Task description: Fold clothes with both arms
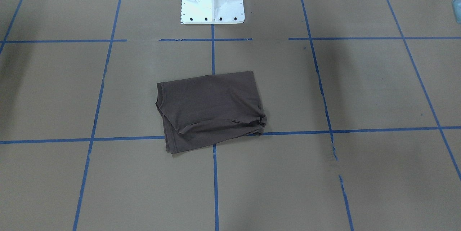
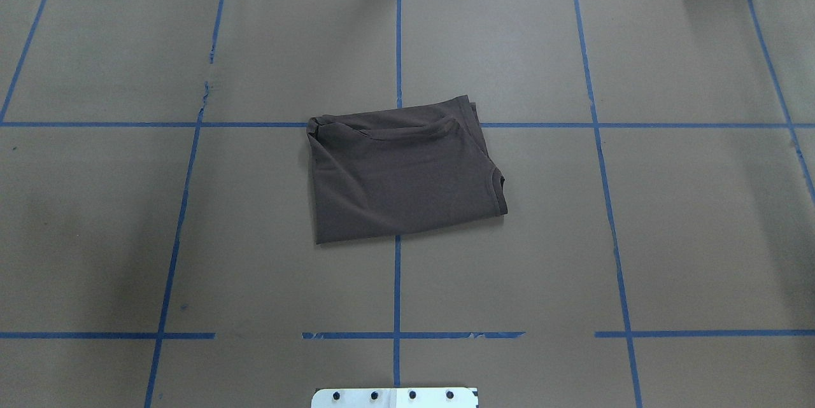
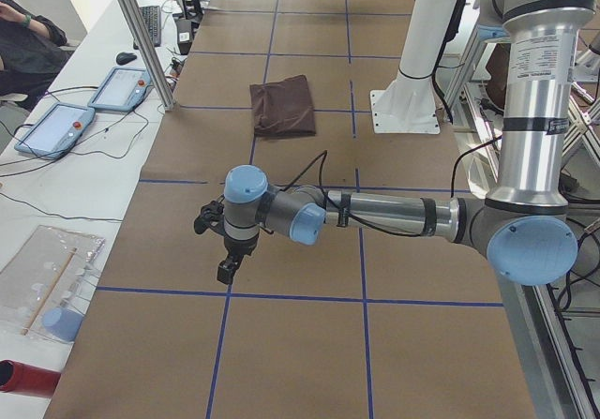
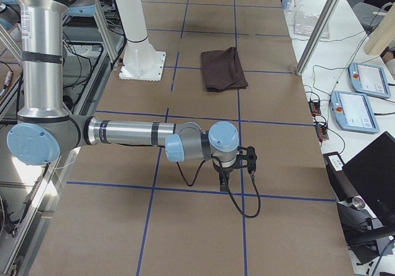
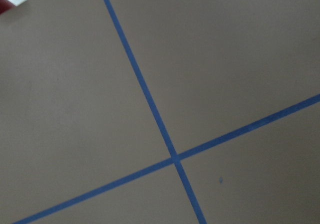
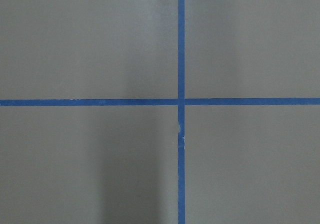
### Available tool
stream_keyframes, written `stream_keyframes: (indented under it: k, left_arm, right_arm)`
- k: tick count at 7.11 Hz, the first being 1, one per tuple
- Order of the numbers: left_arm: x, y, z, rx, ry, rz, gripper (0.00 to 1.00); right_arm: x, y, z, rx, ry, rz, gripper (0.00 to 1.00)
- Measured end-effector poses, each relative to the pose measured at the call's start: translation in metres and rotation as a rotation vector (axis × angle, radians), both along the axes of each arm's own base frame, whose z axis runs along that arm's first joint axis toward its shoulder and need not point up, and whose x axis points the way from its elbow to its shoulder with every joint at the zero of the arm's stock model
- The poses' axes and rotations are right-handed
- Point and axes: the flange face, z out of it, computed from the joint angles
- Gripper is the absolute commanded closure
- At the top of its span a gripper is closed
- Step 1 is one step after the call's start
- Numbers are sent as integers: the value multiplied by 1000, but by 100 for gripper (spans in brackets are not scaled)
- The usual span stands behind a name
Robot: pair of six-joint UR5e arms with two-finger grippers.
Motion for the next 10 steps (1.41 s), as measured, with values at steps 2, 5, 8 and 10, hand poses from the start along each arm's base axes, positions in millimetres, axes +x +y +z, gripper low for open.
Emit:
stream_keyframes:
  k: [2, 5, 8, 10]
  left_arm:
    - [-21, 8, 3, -43, 19, 59, 0]
    - [-34, 11, 3, -35, 22, 83, 0]
    - [-35, 10, -1, -28, 25, 80, 0]
    - [-33, 12, -1, -82, 58, 22, 0]
  right_arm:
    - [6, 5, 3, -36, -7, -10, 0]
    - [33, 22, 22, -47, 1, -59, 0]
    - [39, 29, 22, -55, 5, -49, 0]
    - [39, 27, 15, -49, 5, -39, 0]
